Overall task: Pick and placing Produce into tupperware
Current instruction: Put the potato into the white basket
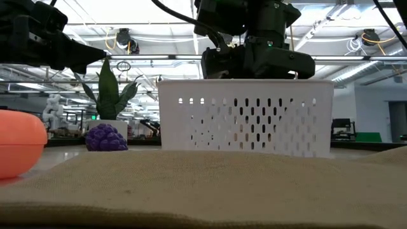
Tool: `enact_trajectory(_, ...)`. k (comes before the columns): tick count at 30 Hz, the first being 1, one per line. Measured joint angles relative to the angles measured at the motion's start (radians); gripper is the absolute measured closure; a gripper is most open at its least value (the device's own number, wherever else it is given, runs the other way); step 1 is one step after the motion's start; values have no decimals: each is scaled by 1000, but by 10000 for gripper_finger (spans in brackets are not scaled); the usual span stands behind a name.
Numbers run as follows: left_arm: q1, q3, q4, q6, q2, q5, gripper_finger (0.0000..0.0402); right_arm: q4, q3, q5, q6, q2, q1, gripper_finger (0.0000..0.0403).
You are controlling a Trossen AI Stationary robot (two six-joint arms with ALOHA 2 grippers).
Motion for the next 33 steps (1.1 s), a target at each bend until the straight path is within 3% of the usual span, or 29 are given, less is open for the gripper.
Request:
enact_trajectory(26, 0, 0, -13, 1, 0, -1, 371, 11, -1, -4, -1, -1, 0, 181)
enact_trajectory(33, 0, 0, -14, 1, 0, -1, 371, 10, -1, -35, 14, -8, -7, 146)
